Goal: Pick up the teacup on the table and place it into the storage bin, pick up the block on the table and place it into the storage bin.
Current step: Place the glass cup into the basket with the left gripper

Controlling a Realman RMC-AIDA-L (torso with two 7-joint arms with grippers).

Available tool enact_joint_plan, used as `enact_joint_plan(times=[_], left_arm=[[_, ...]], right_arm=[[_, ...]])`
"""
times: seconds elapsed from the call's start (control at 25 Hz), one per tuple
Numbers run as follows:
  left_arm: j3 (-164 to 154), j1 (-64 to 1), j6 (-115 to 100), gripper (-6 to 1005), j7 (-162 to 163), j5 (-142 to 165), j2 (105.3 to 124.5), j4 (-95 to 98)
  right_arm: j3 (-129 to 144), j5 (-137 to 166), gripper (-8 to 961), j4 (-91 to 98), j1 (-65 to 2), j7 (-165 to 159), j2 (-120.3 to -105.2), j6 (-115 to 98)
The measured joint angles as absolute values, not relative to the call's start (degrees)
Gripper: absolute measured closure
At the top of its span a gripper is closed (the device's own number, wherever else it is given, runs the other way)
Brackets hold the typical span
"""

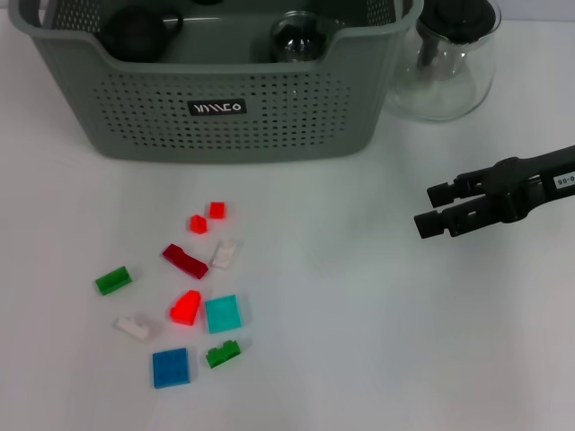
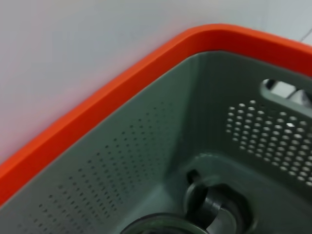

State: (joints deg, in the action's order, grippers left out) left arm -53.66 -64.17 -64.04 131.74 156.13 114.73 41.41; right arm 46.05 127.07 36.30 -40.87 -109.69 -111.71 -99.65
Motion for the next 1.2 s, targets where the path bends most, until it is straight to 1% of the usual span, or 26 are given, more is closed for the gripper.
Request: enact_joint_plan(times=[0.24,0.36,0.72,1.2], left_arm=[[-55.88,-64.38,-54.61,915,131.77,158.38,116.83,36.13],[-56.81,-64.39,-51.78,909,131.78,159.04,117.54,34.51],[-57.90,-64.02,-48.70,891,131.82,159.27,118.70,33.36],[-58.31,-63.90,-47.87,867,131.29,159.95,119.48,32.61]], right_arm=[[45.97,127.09,11,36.30,-40.68,-109.69,-111.66,-99.65],[45.96,127.09,11,36.30,-40.62,-109.69,-111.63,-99.65],[46.15,127.09,11,36.29,-40.74,-109.69,-111.70,-99.25],[46.32,127.09,12,36.30,-40.69,-109.55,-111.80,-99.14]])
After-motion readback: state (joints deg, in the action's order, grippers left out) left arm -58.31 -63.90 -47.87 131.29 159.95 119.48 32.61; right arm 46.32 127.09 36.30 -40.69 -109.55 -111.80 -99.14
